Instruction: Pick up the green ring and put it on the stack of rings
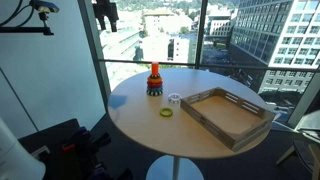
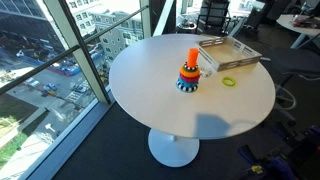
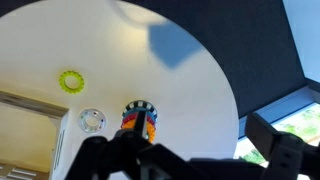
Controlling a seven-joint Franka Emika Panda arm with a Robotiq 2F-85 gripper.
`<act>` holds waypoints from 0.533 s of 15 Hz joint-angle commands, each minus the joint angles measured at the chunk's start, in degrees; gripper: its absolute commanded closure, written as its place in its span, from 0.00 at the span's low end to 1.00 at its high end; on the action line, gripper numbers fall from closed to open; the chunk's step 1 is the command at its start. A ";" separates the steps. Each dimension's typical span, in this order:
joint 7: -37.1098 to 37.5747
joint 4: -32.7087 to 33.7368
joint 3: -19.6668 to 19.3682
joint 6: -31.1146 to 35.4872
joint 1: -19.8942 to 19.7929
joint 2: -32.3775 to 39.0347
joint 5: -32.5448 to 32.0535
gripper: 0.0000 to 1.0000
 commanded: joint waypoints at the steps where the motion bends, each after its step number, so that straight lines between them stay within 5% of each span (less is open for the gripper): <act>1: 0.09 0.13 -0.20 -0.09 0.25 0.06 -0.10 0.00; 8: 1.16 0.54 -0.03 -0.04 -0.34 0.26 -1.44 0.00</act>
